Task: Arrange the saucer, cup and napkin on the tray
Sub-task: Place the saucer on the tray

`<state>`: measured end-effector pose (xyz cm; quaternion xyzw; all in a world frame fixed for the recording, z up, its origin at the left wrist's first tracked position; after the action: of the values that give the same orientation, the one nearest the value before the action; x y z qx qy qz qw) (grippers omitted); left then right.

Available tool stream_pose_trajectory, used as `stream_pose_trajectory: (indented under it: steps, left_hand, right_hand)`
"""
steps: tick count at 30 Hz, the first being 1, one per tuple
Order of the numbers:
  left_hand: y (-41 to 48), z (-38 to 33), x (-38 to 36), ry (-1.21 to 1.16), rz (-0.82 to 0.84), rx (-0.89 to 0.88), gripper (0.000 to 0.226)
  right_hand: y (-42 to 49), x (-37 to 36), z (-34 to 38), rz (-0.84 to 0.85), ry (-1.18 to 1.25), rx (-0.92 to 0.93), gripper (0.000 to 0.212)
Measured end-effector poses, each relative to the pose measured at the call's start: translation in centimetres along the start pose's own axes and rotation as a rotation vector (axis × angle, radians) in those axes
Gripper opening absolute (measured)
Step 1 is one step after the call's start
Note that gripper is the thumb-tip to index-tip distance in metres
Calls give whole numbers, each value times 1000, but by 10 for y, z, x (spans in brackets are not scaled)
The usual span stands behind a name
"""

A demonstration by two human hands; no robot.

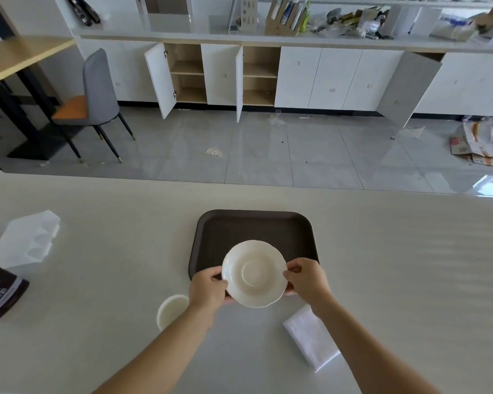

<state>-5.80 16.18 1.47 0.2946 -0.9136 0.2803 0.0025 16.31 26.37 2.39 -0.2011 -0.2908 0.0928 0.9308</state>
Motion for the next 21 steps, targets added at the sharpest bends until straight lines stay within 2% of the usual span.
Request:
stream_pose_trajectory:
  steps: [9,21]
  left_hand:
    - [50,-28,17,90,16,18,37]
    - [80,-22,44,384,-6,35,32]
  right_hand:
    - [41,-35,18,43,-1,-11,12]
    - [62,-81,29,100,-124,-14,11]
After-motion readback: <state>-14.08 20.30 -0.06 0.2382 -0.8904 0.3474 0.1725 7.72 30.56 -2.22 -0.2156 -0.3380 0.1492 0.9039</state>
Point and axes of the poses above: each hand's wrist, its own y-axis towards the middle knuckle, its own x-axis out of the back of the hand, z = x × y, the point moved 5 cm from there along y, towards the middle knuckle, and after that the axes turned 2 degrees about -x, right-handed, at the moved point
